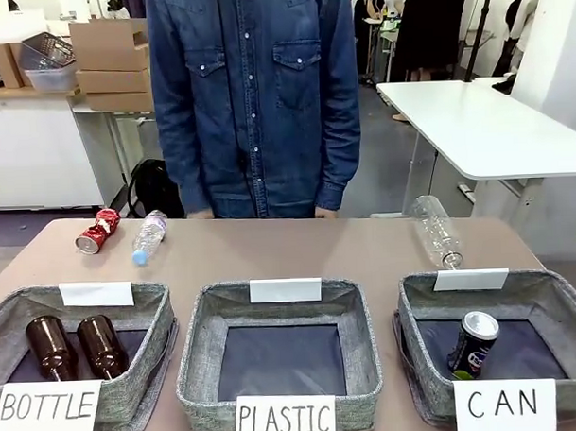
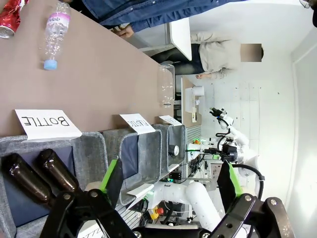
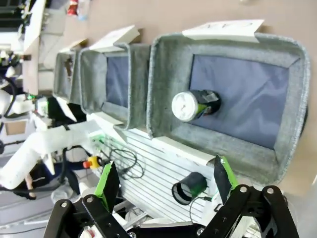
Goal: Sort the can waste into the basket.
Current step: Pick up the can waste from the table and place it in the right Fabric basket.
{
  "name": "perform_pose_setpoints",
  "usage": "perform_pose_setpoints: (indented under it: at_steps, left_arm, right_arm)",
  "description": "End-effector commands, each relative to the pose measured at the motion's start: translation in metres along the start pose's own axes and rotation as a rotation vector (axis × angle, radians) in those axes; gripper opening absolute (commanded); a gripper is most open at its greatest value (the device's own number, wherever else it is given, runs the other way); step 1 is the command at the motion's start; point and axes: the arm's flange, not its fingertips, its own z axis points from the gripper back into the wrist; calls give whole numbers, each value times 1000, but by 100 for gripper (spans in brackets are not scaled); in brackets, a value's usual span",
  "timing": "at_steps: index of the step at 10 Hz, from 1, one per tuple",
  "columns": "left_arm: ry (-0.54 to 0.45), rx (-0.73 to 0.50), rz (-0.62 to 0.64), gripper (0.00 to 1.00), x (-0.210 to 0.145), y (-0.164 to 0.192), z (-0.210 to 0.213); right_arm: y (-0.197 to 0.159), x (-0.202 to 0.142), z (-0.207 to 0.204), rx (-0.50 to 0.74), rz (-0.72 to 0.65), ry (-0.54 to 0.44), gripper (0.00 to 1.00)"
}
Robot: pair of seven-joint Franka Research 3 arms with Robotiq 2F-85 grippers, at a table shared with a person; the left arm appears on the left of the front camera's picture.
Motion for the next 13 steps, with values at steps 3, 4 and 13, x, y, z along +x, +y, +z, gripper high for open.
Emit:
perform_pose_setpoints:
  at_steps: [3, 4, 13]
  left_arm:
    - [-7, -28, -20, 100, 1, -2, 0]
    - [-7, -28, -20, 100, 1, -2, 0]
    - [-7, -28, -20, 100, 1, -2, 0]
  right_arm:
    - [11, 3, -36, 713, -156, -102, 100]
    - [16, 16, -31, 887, -273, -224, 100]
    - [-2, 58, 2, 936, -295, -165, 100]
